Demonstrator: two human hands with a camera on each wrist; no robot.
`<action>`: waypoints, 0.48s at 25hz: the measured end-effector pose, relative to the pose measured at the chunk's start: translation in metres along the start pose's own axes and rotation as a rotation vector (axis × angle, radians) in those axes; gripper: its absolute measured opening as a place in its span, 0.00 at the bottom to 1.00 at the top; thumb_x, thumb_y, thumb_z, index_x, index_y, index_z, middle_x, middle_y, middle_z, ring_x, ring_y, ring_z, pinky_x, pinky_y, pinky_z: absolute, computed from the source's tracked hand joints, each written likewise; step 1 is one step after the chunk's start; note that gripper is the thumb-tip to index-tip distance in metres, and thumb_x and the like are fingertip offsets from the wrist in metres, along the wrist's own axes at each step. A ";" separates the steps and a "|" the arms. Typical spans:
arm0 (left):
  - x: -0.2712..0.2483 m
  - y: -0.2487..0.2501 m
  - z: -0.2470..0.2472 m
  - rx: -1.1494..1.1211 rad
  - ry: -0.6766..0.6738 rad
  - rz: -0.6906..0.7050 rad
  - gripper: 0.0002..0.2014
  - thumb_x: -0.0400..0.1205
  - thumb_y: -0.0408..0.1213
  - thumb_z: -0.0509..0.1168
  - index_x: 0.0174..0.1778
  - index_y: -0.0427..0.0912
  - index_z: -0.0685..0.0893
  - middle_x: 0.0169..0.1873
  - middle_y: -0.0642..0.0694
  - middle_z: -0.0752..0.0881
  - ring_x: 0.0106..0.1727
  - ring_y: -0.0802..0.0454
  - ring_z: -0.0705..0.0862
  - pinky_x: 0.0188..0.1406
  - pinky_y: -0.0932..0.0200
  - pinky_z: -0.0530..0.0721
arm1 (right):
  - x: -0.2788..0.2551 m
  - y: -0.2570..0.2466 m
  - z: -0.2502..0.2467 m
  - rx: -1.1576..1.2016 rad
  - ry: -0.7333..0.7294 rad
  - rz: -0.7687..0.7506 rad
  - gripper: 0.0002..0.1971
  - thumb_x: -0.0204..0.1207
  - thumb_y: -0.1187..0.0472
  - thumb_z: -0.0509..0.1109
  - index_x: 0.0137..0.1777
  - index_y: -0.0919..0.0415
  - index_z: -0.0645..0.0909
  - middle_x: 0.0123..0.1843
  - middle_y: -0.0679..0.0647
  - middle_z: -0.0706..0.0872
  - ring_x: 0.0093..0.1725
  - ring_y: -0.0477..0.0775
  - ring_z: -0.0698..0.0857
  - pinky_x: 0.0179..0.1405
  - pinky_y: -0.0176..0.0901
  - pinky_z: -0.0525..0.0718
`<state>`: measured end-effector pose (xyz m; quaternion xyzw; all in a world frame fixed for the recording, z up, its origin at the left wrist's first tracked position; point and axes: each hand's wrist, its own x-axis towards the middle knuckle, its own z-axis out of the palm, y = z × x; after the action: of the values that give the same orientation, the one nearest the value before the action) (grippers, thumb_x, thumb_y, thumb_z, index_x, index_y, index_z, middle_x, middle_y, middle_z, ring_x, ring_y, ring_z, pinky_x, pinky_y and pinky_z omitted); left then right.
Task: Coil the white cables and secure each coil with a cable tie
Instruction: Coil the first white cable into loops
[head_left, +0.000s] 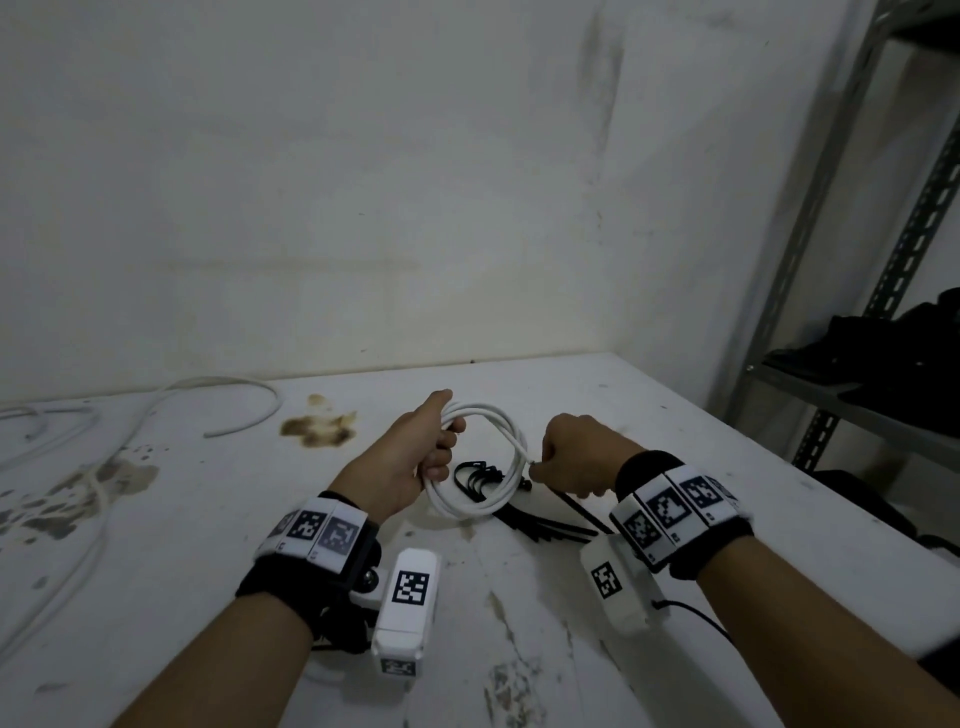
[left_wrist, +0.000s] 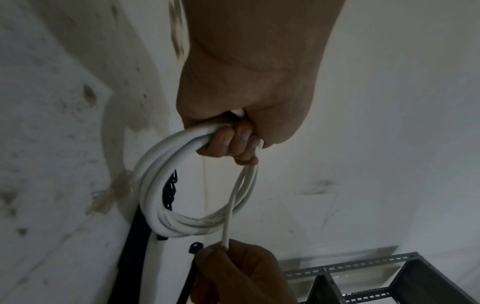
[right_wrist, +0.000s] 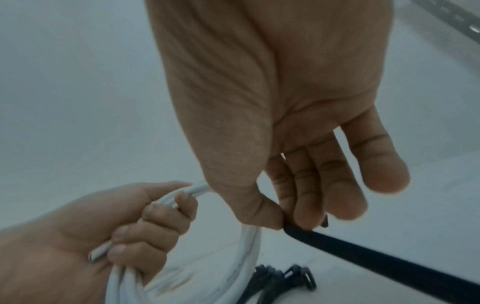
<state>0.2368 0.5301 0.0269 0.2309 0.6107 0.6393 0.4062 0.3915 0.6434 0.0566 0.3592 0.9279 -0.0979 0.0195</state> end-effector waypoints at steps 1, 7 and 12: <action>0.000 0.001 0.000 -0.029 -0.004 0.003 0.20 0.88 0.51 0.56 0.36 0.41 0.75 0.20 0.53 0.64 0.17 0.56 0.58 0.16 0.63 0.58 | -0.001 0.003 -0.005 0.031 0.047 0.019 0.19 0.80 0.51 0.70 0.31 0.61 0.74 0.26 0.54 0.79 0.24 0.52 0.78 0.31 0.41 0.80; 0.000 0.009 -0.010 0.022 0.034 0.055 0.20 0.87 0.52 0.56 0.37 0.41 0.75 0.20 0.53 0.65 0.17 0.56 0.58 0.17 0.62 0.59 | -0.021 -0.018 -0.029 0.717 0.305 -0.117 0.13 0.80 0.61 0.68 0.38 0.70 0.83 0.33 0.60 0.86 0.28 0.54 0.84 0.26 0.43 0.84; -0.007 0.013 -0.040 0.011 0.060 0.073 0.19 0.87 0.52 0.56 0.36 0.42 0.74 0.19 0.53 0.64 0.17 0.56 0.57 0.18 0.63 0.57 | -0.020 -0.076 -0.028 0.965 0.255 -0.361 0.06 0.76 0.67 0.71 0.38 0.65 0.83 0.33 0.60 0.87 0.31 0.54 0.87 0.35 0.51 0.88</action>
<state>0.2058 0.5016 0.0354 0.2359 0.6173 0.6571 0.3627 0.3561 0.5806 0.0985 0.1711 0.8194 -0.4710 -0.2782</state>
